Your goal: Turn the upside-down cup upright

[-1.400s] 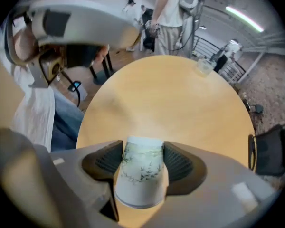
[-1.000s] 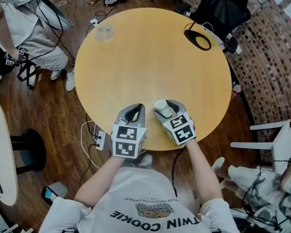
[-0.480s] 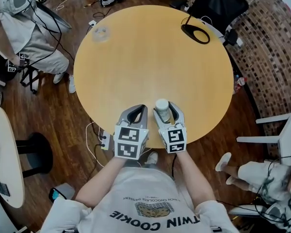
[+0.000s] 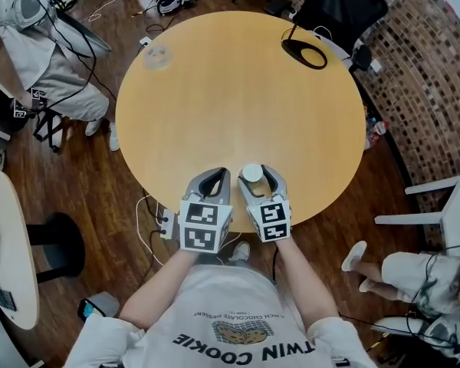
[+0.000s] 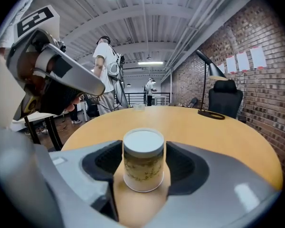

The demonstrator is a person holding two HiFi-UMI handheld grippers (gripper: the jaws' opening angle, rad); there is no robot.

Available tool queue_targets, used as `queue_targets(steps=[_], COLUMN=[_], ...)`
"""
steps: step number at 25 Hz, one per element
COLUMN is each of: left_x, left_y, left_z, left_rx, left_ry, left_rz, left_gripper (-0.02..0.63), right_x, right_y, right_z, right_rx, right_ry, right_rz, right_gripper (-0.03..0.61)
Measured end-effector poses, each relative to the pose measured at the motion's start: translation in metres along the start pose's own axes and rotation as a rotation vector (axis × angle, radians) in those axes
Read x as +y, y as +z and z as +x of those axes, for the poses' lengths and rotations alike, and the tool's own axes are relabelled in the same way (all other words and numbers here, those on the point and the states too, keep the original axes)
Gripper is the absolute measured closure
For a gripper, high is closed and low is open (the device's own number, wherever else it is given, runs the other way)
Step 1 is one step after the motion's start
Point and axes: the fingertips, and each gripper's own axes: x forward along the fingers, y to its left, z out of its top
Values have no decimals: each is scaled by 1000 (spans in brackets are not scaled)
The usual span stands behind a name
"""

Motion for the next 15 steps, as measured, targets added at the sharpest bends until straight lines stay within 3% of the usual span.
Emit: queue_targets(steps=[10, 15], left_x=[-31, -52], left_y=[-6, -18], left_z=[-18, -34], left_rx=[-35, -39], left_ry=[50, 63], left_rz=[-9, -18], left_gripper=[609, 607], right_x=[8, 14], right_y=[33, 44], right_z=[-53, -88], right_rx=[-82, -73], right_ry=[49, 66], right_rz=[-25, -26], right_gripper=[301, 304])
